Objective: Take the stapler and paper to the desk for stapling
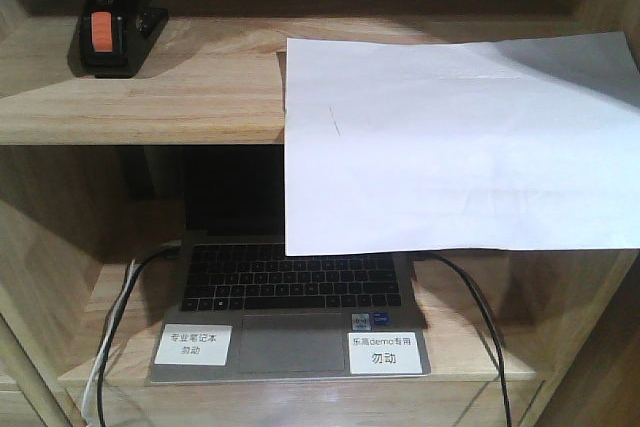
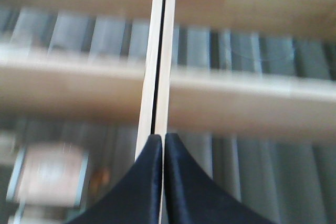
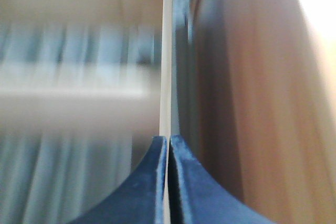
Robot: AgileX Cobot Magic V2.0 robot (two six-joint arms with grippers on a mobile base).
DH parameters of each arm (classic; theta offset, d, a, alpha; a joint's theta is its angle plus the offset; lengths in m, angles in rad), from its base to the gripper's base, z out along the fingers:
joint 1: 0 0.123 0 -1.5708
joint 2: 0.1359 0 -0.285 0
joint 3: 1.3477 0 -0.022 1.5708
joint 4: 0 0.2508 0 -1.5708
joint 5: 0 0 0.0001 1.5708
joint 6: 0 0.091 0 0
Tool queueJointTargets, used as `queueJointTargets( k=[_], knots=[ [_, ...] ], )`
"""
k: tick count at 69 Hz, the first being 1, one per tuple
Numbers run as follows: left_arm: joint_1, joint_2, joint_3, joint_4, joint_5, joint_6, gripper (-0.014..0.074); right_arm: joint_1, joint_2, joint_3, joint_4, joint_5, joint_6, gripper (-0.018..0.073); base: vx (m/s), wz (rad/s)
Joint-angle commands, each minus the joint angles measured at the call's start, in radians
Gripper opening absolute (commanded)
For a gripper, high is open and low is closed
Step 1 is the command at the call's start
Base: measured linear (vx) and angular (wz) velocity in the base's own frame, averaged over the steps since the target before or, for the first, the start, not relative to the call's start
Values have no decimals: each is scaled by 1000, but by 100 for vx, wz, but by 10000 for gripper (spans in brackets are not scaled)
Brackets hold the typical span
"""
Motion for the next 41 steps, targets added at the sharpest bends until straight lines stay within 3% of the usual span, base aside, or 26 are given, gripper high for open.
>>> queueJointTargets(
  k=[1,19,31,41],
  knots=[
    [2,95,-123,-10,67,-2,-6,-5,108,-150,0,73,4,-5,0,0],
    [1,318,-359,-7,228,-1,1,-5,381,-453,-1,475,14,-5,0,0],
    [-1,419,-368,-7,312,-1,20,-5,505,-477,-1,605,14,-1,0,0],
    [-1,471,-368,-7,419,-1,94,-5,564,-477,0,693,14,15,0,0]
  ],
)
